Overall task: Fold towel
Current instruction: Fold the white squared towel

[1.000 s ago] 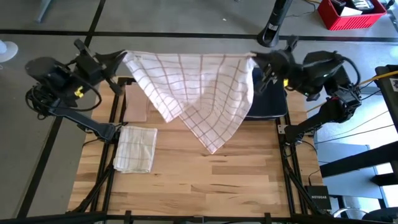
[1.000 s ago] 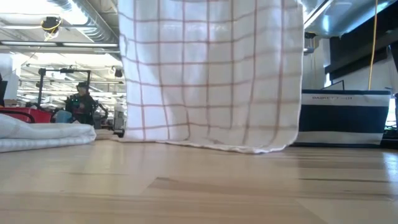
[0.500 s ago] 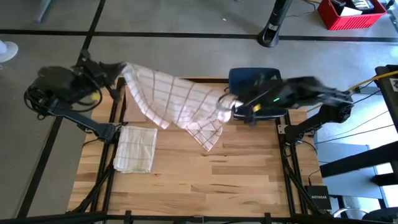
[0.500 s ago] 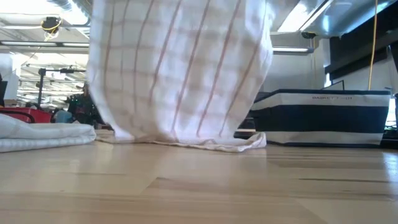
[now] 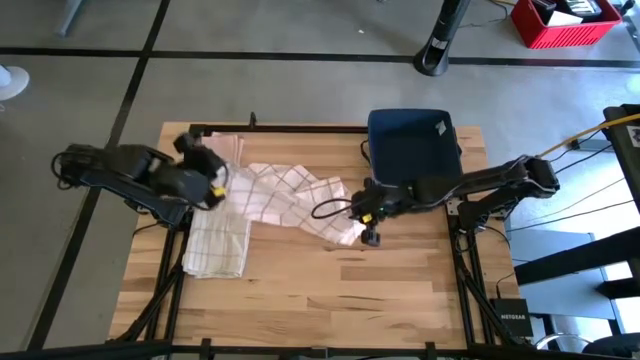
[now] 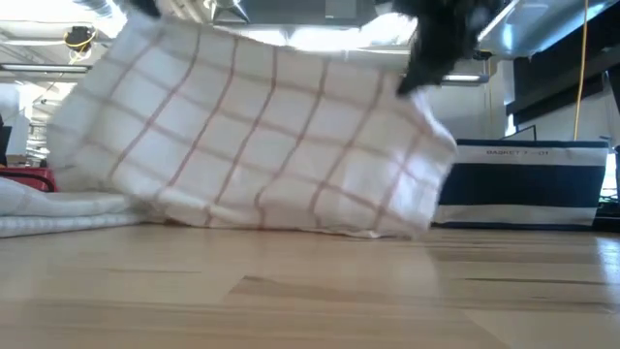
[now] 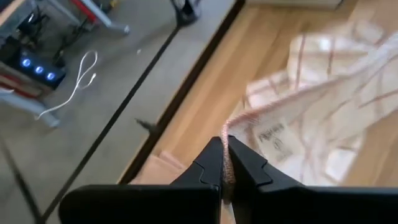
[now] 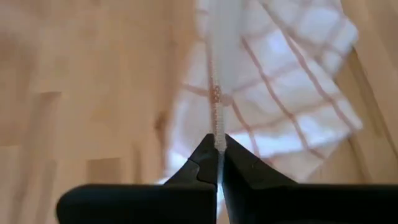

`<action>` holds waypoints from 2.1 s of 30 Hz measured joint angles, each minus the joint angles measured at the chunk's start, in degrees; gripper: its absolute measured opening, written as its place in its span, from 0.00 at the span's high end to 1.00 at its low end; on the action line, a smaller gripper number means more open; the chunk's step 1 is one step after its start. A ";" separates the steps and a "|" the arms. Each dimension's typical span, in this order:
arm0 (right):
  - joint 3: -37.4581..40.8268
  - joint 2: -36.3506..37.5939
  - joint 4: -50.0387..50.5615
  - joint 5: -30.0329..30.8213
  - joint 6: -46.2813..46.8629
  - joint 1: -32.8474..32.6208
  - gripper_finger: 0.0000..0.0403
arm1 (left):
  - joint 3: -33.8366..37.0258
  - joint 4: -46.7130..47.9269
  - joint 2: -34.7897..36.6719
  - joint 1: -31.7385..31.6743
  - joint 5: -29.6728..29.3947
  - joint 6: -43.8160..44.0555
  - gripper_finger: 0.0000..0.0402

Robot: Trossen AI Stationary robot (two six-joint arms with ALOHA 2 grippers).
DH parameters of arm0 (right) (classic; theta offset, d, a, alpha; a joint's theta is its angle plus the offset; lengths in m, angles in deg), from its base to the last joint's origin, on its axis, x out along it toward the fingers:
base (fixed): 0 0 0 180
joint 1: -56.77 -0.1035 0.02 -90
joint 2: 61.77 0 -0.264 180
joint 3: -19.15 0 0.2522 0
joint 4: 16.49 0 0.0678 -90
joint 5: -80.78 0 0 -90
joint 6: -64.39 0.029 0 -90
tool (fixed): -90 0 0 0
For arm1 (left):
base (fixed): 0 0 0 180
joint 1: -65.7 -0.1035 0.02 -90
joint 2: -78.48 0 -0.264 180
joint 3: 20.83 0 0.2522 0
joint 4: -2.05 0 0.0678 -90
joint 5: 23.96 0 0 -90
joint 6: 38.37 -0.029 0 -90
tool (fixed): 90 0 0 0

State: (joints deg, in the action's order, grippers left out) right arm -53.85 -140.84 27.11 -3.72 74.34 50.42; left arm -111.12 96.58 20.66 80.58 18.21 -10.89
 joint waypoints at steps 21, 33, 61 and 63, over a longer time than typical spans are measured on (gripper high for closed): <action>15.23 -2.20 -10.53 7.28 6.52 4.83 0.66 | 24.61 -20.76 -0.11 -4.60 0.31 -5.03 0.99; 8.22 -2.03 9.36 -1.46 17.34 0.05 0.57 | 24.61 -20.67 -0.05 -4.60 0.33 -5.41 0.98; 41.34 -2.60 -37.87 38.38 36.57 -11.25 0.59 | 24.61 -22.10 -0.07 -4.42 0.35 -5.44 0.98; 41.44 -2.90 -37.96 38.45 35.94 -11.25 0.59 | 24.61 -22.36 -0.07 -4.42 0.35 -5.44 0.98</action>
State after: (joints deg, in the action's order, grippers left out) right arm -12.41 -143.74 -10.85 34.73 110.28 39.17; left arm -86.51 74.22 20.59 76.16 18.56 -16.33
